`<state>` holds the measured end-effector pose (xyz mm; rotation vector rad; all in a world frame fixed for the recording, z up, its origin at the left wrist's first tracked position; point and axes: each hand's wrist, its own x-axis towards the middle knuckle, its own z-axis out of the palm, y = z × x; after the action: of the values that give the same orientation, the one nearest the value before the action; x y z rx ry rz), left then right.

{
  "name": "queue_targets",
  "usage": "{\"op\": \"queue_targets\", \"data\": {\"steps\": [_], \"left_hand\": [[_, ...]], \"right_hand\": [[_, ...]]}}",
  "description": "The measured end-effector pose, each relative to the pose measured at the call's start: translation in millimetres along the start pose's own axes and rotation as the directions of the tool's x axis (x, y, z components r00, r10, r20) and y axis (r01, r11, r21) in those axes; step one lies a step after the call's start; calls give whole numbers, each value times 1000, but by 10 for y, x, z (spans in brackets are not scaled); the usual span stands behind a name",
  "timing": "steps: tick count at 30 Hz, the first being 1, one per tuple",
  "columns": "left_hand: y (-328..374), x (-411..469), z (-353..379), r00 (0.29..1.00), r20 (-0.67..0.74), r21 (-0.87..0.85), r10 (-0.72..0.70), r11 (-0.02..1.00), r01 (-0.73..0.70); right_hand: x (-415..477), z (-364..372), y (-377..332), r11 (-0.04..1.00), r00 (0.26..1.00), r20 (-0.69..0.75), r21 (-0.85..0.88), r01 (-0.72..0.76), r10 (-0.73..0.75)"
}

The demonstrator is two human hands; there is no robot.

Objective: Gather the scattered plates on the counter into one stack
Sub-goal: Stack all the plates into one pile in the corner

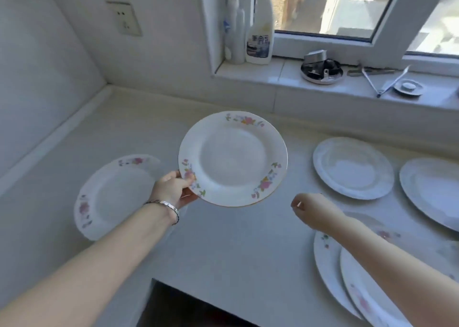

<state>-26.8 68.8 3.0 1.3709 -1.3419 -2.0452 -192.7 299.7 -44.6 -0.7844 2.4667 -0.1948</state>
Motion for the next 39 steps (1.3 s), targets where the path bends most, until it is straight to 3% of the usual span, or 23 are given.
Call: {"op": "queue_targets", "data": {"steps": [6, 11, 29, 33, 36, 39], "left_hand": [[282, 88, -1573, 989, -144, -16, 18, 1000, -20], [272, 211, -2289, 975, -213, -67, -71, 996, 58], [-30, 403, -2355, 957, -225, -13, -180, 983, 182], [-13, 407, -2385, 957, -271, 259, -103, 950, 176], [14, 409, -2396, 962, -273, 518, -8, 841, 154], [-15, 425, -2387, 963, -265, 669, 41, 728, 153]], "right_hand": [[213, 295, -1185, 996, 997, 7, -58, 71, -71], [314, 498, -1662, 992, 997, 56, -108, 66, -61], [558, 529, -1868, 991, 992, 100, -108, 82, -71], [567, 561, -1808, 989, 988, 138, -122, 82, -65], [587, 570, -1794, 990, 986, 153, -116, 85, -66], [595, 582, -1801, 990, 985, 156, -108, 90, -72]]}}
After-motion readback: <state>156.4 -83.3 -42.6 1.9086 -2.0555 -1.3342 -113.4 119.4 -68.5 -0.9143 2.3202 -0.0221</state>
